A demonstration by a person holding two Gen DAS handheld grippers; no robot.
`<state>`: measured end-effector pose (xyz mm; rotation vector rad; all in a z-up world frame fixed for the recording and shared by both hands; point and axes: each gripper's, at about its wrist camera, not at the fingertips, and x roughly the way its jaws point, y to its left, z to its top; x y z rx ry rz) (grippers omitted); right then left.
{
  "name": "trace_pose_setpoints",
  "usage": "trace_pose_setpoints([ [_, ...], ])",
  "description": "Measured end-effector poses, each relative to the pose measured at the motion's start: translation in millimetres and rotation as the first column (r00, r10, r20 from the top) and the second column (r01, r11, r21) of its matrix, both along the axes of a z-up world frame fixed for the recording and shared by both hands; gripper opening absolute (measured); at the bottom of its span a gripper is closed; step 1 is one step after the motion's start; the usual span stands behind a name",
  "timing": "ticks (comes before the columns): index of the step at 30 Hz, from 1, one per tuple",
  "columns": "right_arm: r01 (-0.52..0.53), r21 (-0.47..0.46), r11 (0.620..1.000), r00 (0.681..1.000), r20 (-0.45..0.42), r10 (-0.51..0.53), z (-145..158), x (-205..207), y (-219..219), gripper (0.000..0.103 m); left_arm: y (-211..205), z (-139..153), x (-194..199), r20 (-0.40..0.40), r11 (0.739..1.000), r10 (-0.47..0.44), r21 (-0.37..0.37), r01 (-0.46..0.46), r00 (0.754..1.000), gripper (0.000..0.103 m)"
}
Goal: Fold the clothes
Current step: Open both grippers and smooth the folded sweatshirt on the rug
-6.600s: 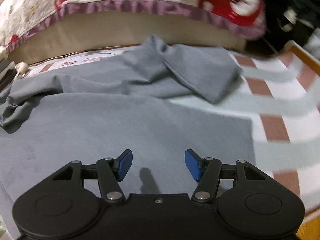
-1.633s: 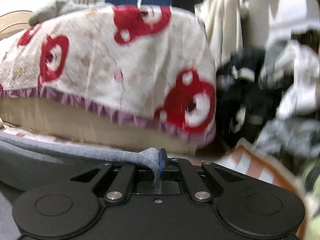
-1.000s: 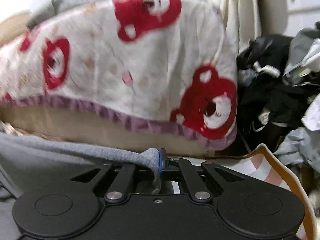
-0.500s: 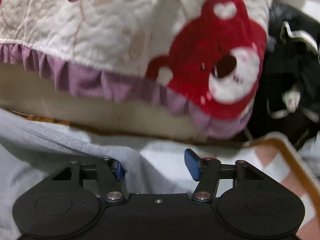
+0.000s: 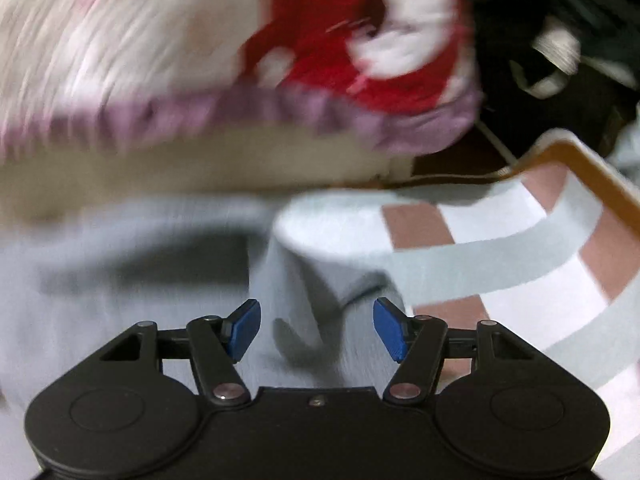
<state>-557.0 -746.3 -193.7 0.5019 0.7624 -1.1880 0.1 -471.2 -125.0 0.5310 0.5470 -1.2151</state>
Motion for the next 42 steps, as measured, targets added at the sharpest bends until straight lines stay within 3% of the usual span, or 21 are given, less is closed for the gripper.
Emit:
trace_pose_setpoints([
  [3,-0.059,0.02,0.998,0.998,0.002,0.058,-14,6,19,0.068,7,-11,-27,-0.037,0.997,-0.047,0.056,0.049,0.998,0.037],
  [8,0.025,0.084,0.996,0.99,0.139,-0.037,-35,-2,9,0.068,0,-12,-32,-0.032,0.998,-0.043,0.039,0.044,0.999,0.039],
  [10,0.098,0.045,0.994,0.985,0.14,-0.104,-32,-1,-8,0.068,-7,-12,-28,-0.028,0.998,-0.004,0.057,0.005,1.0,0.039],
  [11,0.138,0.02,0.99,0.981,0.138,-0.139,-29,0,-18,0.063,-9,-11,-24,-0.031,0.998,0.018,0.065,-0.016,0.999,0.039],
  [12,0.177,-0.005,0.984,0.975,0.137,-0.174,-27,0,-28,0.033,-10,-10,-21,-0.033,0.997,0.038,0.069,-0.035,0.999,0.039],
  [13,0.215,-0.03,0.976,0.968,0.137,-0.209,-24,1,-38,0.014,-8,-8,-19,-0.035,0.997,0.051,0.062,-0.048,0.998,0.039],
  [14,0.253,-0.055,0.966,0.96,0.137,-0.244,-21,1,-47,0.008,-6,-5,-16,-0.037,0.997,0.062,0.056,-0.06,0.997,0.039],
  [16,0.328,-0.104,0.939,0.939,0.141,-0.312,-16,2,-67,0.011,-1,-3,-12,-0.027,0.996,0.072,0.052,-0.071,0.997,0.039],
  [18,0.451,-0.163,0.878,0.88,0.244,-0.407,2,-19,-76,0.021,4,-2,-9,-0.012,0.995,0.08,0.054,-0.079,0.997,0.039],
  [19,0.468,-0.164,0.868,0.868,0.273,-0.416,8,-29,-77,0.027,6,-3,-10,0.001,0.995,0.078,0.059,-0.078,0.997,0.039],
  [20,0.474,-0.16,0.866,0.86,0.294,-0.417,13,-39,-77,0.04,7,-5,-11,0.015,0.995,0.073,0.066,-0.073,0.997,0.04],
  [23,0.452,-0.135,0.882,0.864,0.311,-0.395,18,-64,-67,0.044,7,-13,-18,0.04,0.994,0.054,0.091,-0.057,0.998,0.04],
  [25,0.426,-0.079,0.901,0.874,0.294,-0.387,7,-78,-50,0.044,4,-18,-24,0.042,0.994,0.036,0.106,-0.04,0.998,0.041],
  [29,0.432,0.109,0.895,0.839,0.315,-0.443,-28,-107,-3,0.044,-4,-21,-38,0.028,0.994,0.005,0.112,-0.008,1.0,0.041],
  [31,0.44,0.204,0.875,0.809,0.333,-0.484,-46,-121,23,0.044,-8,-19,-46,0.029,0.995,-0.009,0.1,0.006,1.0,0.041],
  [34,0.464,0.283,0.84,0.718,0.435,-0.543,-59,-142,63,0.046,-13,-17,-58,0.027,0.996,-0.027,0.081,0.025,0.999,0.042],
  [37,0.465,0.303,0.832,0.643,0.531,-0.552,-70,-150,77,0.057,-14,-19,-67,-0.029,0.997,-0.004,0.08,0.006,1.0,0.042],
  [39,0.461,0.282,0.841,0.643,0.547,-0.536,-71,-144,67,0.061,-13,-20,-73,-0.038,0.996,-0.003,0.086,0.006,0.999,0.042],
  [40,0.447,0.268,0.854,0.659,0.548,-0.516,-71,-140,59,0.062,-12,-21,-75,-0.042,0.996,0.002,0.09,0.002,0.999,0.042],
  [41,0.415,0.236,0.879,0.705,0.528,-0.474,-70,-131,49,0.06,-4,-20,-73,-0.041,0.995,0.022,0.098,-0.018,0.999,0.042],
  [42,0.375,0.2,0.905,0.756,0.499,-0.424,-68,-120,39,0.01,3,-20,-72,-0.04,0.994,0.041,0.105,-0.037,0.998,0.042],
])
